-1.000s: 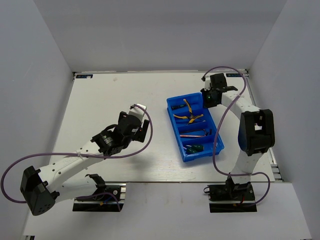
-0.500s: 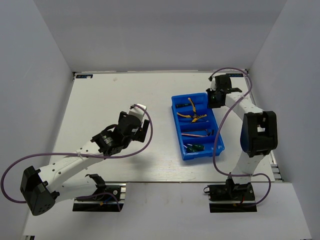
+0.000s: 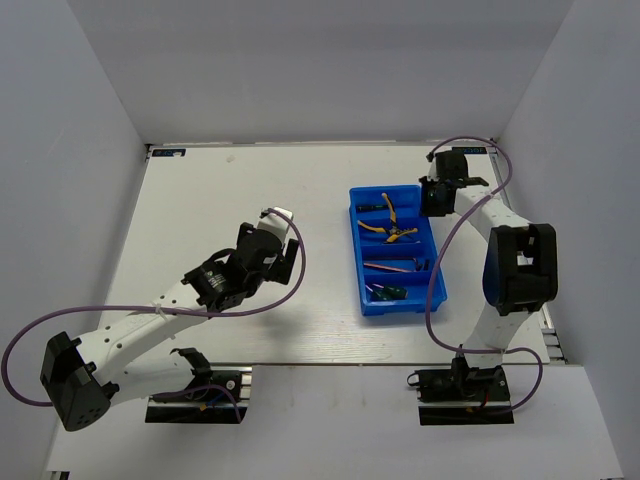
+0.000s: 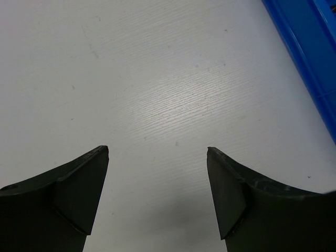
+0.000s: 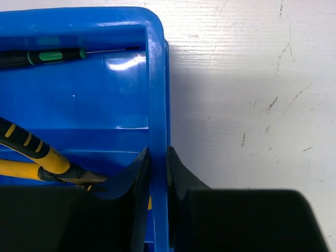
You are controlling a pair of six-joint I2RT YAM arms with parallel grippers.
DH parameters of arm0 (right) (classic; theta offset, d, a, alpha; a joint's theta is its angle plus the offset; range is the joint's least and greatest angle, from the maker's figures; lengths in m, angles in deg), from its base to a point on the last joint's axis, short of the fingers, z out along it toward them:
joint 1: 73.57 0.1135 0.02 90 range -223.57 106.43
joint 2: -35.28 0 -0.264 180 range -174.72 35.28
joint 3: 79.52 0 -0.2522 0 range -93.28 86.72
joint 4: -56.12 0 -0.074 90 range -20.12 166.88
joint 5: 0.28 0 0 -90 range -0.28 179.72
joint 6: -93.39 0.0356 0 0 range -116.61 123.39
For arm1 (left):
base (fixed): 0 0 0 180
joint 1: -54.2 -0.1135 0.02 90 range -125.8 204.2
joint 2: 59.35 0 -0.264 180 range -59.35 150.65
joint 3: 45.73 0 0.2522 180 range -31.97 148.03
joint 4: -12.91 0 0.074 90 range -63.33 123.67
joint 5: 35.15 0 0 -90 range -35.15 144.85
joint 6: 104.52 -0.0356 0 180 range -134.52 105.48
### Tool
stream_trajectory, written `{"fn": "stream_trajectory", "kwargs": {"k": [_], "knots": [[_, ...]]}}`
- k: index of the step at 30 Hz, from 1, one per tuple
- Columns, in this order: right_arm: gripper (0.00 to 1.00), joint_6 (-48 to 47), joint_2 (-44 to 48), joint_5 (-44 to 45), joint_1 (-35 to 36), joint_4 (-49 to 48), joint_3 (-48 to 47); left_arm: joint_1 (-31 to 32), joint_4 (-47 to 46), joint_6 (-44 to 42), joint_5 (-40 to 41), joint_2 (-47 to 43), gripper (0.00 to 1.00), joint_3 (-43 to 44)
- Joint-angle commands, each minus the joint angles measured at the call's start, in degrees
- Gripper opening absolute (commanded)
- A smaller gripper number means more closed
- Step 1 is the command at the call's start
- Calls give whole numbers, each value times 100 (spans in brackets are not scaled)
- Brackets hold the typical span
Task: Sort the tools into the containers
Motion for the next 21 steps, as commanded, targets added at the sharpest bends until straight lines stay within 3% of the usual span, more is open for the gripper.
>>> {"fn": "stream_trajectory", "kwargs": {"k": [1, 3, 4, 7, 14, 16, 17, 21], "knots": [[4, 246, 111, 19, -52, -71, 45, -21, -50, -1, -17, -149, 85, -46], [28, 210, 94, -88, -52, -1, 1, -21, -50, -1, -17, -149, 85, -46], [49, 132, 155, -340, -52, 17, -8, -21, -50, -1, -17, -149, 85, -46], [69, 79, 400, -430, -52, -201, 133, -21, -50, -1, -17, -149, 85, -46], [74, -132, 1181, -668, -61, -343, 230, -21, -50, -1, -70, -149, 85, -46], [85, -658, 1385, -843, -52, -300, 291, -21, -111, -54, -122, -149, 85, -46], [91, -790, 1795, -896, -26, -282, 335, -74, -172, -54, -122, -149, 87, -46], [91, -957, 2860, -1018, -70, -632, 1158, -74, -296, -116, -517, -1, 87, -46]]}}
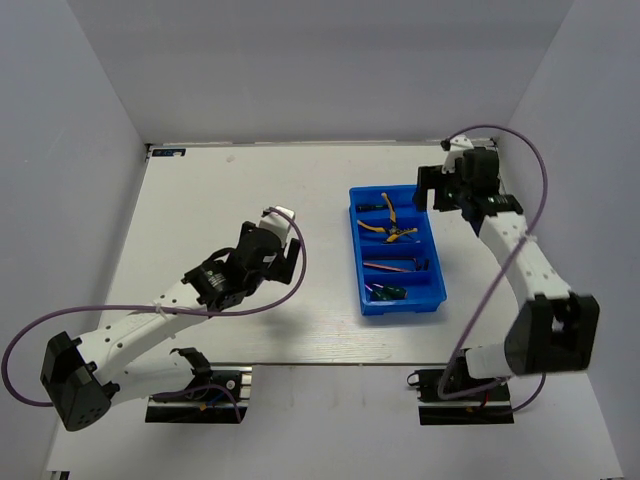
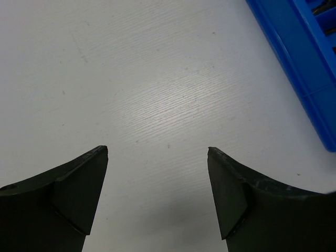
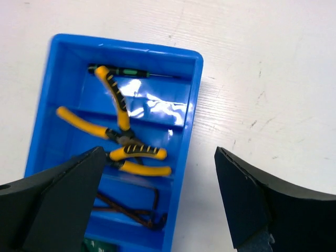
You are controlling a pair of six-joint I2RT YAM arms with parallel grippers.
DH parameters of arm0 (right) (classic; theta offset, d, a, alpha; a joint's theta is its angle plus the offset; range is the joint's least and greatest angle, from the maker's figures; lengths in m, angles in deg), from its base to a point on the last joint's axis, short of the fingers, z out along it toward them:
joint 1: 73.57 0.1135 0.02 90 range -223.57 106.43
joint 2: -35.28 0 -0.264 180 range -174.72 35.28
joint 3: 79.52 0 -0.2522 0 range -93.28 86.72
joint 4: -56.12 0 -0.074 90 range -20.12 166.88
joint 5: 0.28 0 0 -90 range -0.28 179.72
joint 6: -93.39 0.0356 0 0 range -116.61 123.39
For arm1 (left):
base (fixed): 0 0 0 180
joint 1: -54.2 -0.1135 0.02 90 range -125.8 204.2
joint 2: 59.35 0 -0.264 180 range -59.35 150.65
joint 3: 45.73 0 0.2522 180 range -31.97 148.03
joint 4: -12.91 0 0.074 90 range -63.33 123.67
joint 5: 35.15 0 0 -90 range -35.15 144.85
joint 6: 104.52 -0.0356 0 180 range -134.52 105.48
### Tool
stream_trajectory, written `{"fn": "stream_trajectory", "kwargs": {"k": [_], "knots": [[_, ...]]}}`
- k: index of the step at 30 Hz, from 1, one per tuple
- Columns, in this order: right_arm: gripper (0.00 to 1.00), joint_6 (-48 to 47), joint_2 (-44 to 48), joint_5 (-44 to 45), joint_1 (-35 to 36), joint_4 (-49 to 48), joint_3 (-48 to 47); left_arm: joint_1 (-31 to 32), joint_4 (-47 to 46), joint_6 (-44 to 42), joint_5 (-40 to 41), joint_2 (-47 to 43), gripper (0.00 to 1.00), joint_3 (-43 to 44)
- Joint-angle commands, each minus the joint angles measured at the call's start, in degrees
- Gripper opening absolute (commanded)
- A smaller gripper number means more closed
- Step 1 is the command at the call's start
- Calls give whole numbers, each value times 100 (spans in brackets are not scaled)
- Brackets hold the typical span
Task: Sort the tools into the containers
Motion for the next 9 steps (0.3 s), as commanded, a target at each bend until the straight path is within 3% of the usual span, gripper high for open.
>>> {"fn": "stream_trajectory", "kwargs": {"k": [1, 5, 9], "knots": [[91, -436, 1077, -303, -35, -327, 742, -33, -254, -70, -430, 63, 87, 6], [91, -34, 2020, -119, 1, -301, 1588, -146, -255, -175, -537, 125, 90, 60], [91, -49, 2670, 898, -17, -354, 2055, -200, -316, -175, -694, 178, 98, 60]]}}
